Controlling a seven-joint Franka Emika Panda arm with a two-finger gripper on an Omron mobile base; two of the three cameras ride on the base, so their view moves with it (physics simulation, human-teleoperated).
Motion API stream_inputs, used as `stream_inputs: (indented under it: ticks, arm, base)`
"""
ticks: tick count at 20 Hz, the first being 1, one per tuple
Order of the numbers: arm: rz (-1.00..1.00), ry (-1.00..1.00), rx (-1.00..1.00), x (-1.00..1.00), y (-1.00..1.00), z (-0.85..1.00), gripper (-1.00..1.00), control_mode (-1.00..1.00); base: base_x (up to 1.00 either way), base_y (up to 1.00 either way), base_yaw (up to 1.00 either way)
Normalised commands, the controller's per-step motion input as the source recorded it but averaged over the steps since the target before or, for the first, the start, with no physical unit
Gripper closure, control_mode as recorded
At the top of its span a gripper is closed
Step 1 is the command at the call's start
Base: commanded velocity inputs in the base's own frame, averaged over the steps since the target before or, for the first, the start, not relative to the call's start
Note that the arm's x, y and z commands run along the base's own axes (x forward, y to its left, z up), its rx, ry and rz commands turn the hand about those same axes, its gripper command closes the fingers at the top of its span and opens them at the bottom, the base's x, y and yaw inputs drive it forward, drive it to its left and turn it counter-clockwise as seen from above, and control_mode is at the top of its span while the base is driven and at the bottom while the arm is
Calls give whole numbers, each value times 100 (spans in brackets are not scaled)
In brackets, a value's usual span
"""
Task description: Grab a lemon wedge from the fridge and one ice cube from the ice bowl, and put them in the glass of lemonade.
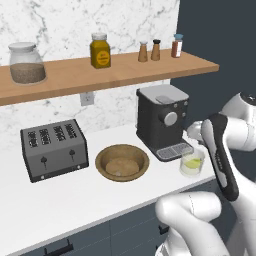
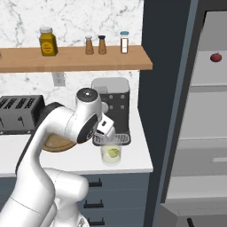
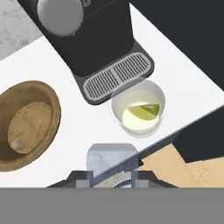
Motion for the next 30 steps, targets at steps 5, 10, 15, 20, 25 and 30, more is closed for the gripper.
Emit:
stream_inputs:
  ticks: [5, 10, 15, 20, 25, 30]
  arm:
    - [0, -1, 0, 2, -5, -35, 100, -100]
    - [-5, -2, -1, 16, 0, -46, 100, -100]
    - [-5, 0, 0, 28, 0, -35, 100, -100]
    - [-5, 0, 0, 31, 0, -19, 100, -100]
    - [-3, 0, 0, 26, 0, -20, 100, -100]
    - [-1, 0, 0, 20, -10, -25, 100, -100]
  base:
    - [0, 0, 0]
    - [0, 0, 0]
    - [0, 0, 0]
    - [0, 0, 0]
    - [0, 0, 0]
    - [0, 0, 0]
